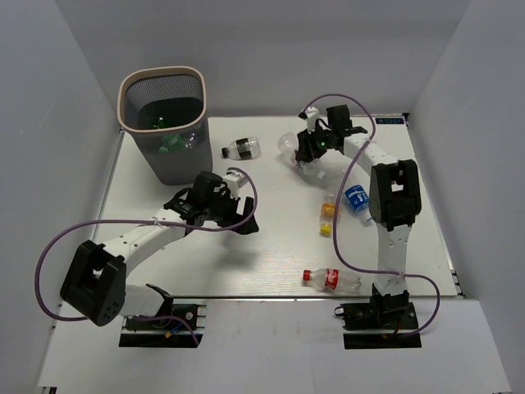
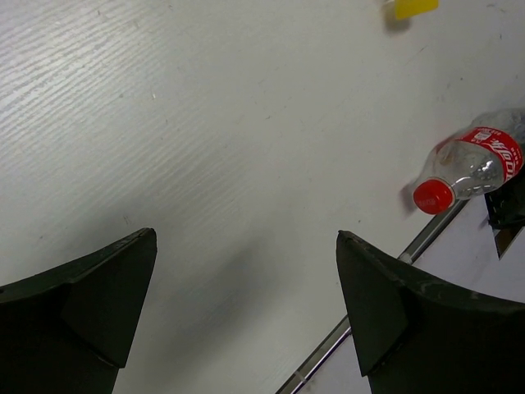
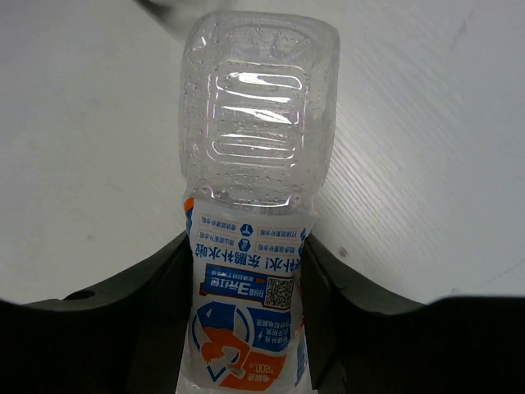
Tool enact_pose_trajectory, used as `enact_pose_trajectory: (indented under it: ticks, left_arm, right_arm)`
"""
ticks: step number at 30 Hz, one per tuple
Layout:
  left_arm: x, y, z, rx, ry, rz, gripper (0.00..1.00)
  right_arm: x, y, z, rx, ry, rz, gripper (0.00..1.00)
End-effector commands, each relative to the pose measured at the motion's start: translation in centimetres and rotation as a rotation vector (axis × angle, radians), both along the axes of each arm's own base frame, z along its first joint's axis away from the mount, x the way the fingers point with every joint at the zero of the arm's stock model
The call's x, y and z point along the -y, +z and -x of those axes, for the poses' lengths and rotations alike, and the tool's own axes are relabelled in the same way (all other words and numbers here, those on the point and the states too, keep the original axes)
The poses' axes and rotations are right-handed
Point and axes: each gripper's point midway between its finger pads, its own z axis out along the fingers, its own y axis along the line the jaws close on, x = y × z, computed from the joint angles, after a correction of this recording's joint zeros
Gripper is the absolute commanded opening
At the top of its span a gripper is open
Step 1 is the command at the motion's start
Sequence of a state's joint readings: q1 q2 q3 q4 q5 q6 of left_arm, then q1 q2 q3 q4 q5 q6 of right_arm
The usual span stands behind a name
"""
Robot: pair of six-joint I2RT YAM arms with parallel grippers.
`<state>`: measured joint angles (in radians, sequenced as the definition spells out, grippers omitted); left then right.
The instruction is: Put the plastic bottles in the bin
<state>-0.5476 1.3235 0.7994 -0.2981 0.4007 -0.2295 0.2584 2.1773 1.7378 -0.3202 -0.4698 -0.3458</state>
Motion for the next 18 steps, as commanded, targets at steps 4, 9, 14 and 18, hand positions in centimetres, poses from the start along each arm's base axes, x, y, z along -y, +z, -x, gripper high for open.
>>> enact_pose_trajectory:
  ticks: [4, 9, 14, 18]
  left_arm:
    - [0.4, -1.3, 1.4, -0.006, -0.026, -0.006, 1.0]
    - [0.4, -2.6, 2.7, -0.037, -0.042, -0.02, 1.0]
    - [0.7, -3.1, 3.4, -0.05, -0.049, -0.014, 1.0]
    - [1.1, -3.4, 3.8, -0.052, -0.061, -0.001, 1.0]
  right_arm:
    - [-7.8, 25.0, 4.4, 0.479, 0.344, -0.413, 0.09]
    - [-13.3, 33.9, 6.4, 0.727, 0.491, -0.631, 0.09]
    - [-17.5, 39.3, 7.3, 0.886, 0.559, -0.8, 0.11]
    - [-20.7, 42.9, 7.6, 1.081, 0.502, -0.921, 0.14]
